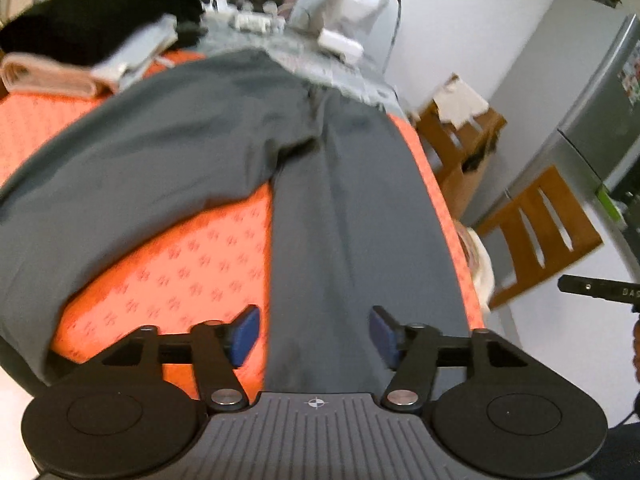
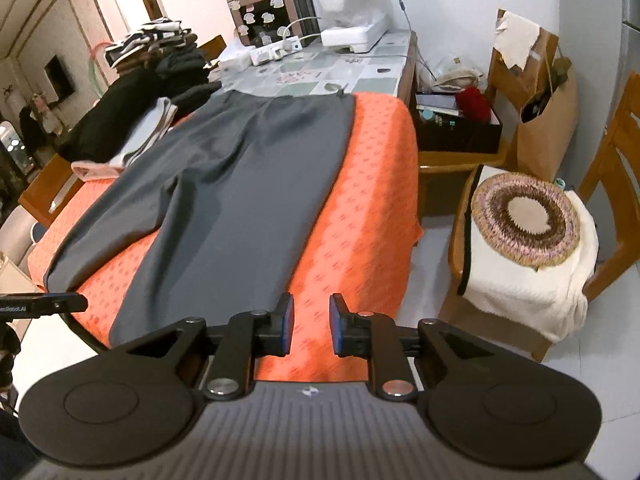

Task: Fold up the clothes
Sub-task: 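Open both tools and release the trouser leg onto the tablecloth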

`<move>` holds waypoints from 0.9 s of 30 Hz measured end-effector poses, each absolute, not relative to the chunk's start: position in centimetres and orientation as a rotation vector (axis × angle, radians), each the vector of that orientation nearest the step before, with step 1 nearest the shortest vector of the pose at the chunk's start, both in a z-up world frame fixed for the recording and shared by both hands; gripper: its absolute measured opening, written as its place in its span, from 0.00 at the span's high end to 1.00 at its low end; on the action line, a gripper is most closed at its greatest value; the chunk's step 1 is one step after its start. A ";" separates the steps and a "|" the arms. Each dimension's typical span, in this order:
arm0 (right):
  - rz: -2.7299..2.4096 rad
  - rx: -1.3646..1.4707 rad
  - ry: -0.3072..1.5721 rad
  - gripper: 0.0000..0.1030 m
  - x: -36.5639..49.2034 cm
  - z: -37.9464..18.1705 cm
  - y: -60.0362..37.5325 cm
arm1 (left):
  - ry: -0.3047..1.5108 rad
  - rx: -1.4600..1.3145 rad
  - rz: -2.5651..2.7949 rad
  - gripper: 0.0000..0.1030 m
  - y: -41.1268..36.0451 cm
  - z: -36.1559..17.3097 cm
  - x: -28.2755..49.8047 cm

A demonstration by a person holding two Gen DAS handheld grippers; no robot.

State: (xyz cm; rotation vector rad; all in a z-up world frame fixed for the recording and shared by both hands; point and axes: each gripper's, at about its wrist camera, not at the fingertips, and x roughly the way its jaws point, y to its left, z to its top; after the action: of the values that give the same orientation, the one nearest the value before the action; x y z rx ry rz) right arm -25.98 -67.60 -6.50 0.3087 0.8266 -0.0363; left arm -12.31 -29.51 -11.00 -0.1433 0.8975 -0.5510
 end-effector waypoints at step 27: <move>0.399 0.100 0.817 0.67 -6.8 -3.5 -89.4 | 0.772 -0.246 -0.046 0.29 -51.3 -9.6 -16.0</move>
State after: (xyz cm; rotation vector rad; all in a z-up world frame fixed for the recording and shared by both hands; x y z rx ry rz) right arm -6.79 -89.44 -3.54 0.1004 0.8174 0.3989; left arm -15.99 -51.35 -9.63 -0.2456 0.7717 -0.0458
